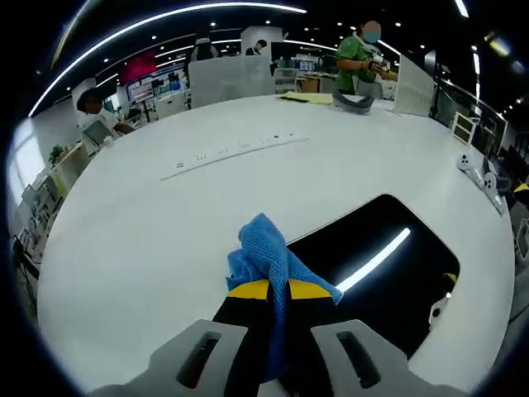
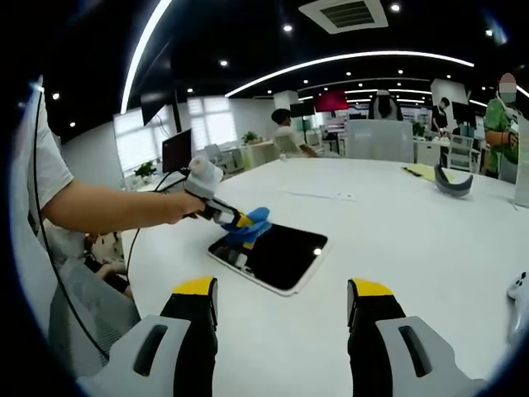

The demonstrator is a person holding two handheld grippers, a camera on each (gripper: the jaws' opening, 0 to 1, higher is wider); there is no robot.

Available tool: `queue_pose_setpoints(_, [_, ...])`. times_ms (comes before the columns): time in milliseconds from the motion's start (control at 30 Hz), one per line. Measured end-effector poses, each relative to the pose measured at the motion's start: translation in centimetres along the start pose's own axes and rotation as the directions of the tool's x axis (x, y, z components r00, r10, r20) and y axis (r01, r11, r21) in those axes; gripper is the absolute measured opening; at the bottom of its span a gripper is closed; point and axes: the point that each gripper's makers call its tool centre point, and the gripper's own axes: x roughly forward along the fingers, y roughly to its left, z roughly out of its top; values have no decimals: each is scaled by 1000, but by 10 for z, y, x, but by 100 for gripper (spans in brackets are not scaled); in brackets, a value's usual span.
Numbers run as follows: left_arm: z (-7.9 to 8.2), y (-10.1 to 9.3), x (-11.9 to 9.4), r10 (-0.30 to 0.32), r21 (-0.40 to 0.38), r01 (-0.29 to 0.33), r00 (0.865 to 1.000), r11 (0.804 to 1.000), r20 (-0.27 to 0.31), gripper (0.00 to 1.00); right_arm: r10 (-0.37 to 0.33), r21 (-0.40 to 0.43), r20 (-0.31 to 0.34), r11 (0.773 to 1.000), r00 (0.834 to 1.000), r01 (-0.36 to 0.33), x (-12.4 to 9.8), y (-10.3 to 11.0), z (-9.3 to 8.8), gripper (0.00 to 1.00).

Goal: Wipe the mirror surface with the cleaning cloth until all visible marks leave the cleaned area.

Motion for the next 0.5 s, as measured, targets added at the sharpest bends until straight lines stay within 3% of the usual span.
queue_pose_setpoints(500, [9, -21, 11, -34, 18, 34, 999, 999, 2, 4, -2, 2, 1, 1000, 1000, 2, 0, 0, 0, 62])
